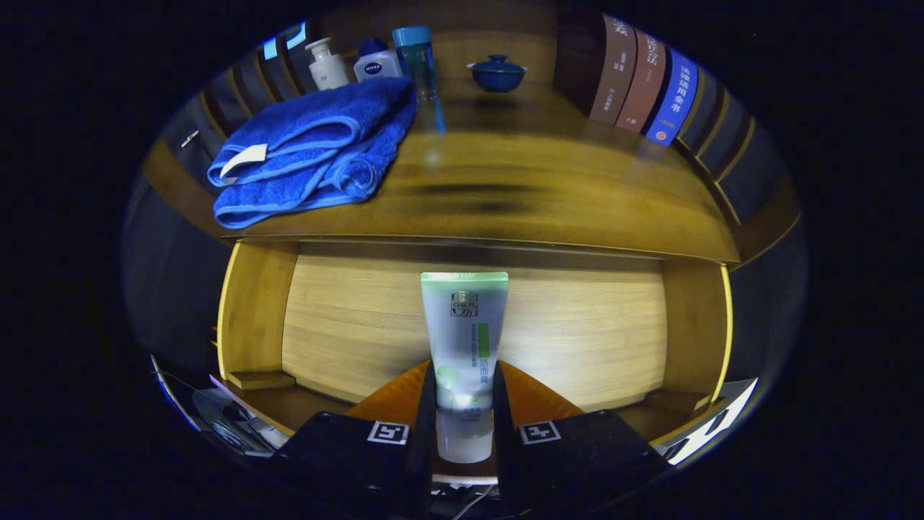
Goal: Pull open the drawer, take out the items inside it, and place them on the countertop above the cabinet.
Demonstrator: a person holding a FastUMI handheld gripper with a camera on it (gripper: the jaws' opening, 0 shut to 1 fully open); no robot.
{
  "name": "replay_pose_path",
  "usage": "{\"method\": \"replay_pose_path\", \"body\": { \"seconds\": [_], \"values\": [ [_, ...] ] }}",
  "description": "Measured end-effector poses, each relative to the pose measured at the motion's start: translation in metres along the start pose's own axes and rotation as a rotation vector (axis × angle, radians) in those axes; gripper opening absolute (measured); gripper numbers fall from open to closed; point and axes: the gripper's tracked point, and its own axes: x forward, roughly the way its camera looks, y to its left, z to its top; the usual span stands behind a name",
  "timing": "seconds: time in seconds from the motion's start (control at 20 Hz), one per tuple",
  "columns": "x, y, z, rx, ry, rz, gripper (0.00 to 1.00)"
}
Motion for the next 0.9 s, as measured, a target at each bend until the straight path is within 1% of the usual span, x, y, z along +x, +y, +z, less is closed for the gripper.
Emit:
{"method": "replay_pose_path", "body": {
  "seconds": [0.1, 0.25, 0.4, 0.45, 0.6, 0.7, 0.9],
  "values": [
    [-0.016, 0.003, 0.004, 0.012, -0.017, 0.026, 0.4],
    [-0.042, 0.004, 0.02, 0.001, -0.057, 0.035, 0.4],
    [-0.062, 0.009, 0.042, 0.01, -0.083, 0.063, 0.4],
    [-0.065, 0.006, 0.052, 0.02, -0.092, 0.058, 0.4],
    [-0.062, -0.003, 0.086, 0.019, -0.106, 0.02, 0.4],
    [-0.059, -0.006, 0.104, 0.05, -0.107, 0.008, 0.4],
    [-0.031, -0.019, 0.137, 0.085, -0.082, -0.016, 0.4]
  ]
}}
